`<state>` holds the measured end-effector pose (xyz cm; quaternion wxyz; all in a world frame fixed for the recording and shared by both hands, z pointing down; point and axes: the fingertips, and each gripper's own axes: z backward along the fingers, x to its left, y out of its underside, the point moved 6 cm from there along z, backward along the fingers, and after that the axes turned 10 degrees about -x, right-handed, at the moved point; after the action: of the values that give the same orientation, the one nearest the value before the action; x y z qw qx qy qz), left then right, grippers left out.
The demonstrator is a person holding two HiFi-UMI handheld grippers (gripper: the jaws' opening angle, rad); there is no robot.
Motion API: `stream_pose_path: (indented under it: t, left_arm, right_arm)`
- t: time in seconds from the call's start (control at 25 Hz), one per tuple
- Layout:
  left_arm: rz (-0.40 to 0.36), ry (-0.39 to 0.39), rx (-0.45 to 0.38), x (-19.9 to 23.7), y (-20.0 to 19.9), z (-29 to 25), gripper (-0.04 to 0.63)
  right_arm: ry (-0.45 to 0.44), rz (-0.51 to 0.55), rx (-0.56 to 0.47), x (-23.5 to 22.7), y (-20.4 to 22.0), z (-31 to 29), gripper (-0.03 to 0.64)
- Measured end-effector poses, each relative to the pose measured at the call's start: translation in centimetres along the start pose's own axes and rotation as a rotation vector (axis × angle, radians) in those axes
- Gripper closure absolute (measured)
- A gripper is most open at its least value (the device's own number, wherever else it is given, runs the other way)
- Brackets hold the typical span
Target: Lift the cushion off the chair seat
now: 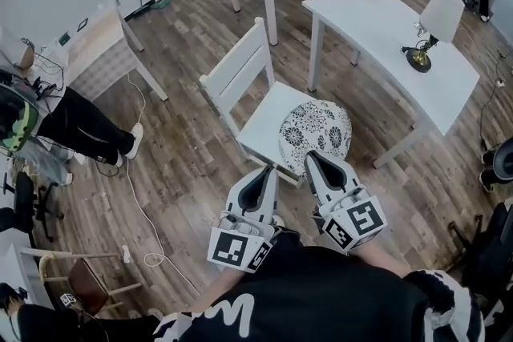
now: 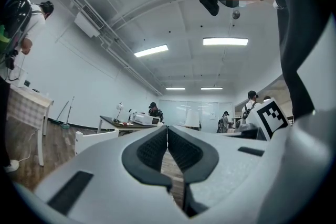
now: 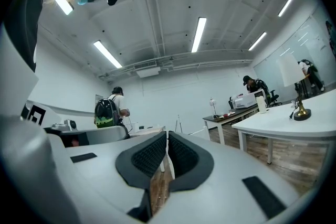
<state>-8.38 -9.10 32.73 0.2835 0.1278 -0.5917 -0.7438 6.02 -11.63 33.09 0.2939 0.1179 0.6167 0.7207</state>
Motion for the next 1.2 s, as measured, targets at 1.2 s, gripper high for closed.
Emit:
stream_pose_path:
  t: [1.2]
  left_arm:
    - [0.044,0.115,0.021,9.5,0.9,-6.4,0.589]
  right_arm:
    - [0.107,0.013,-0.005,-1.9,2.5,-9.1,0.591]
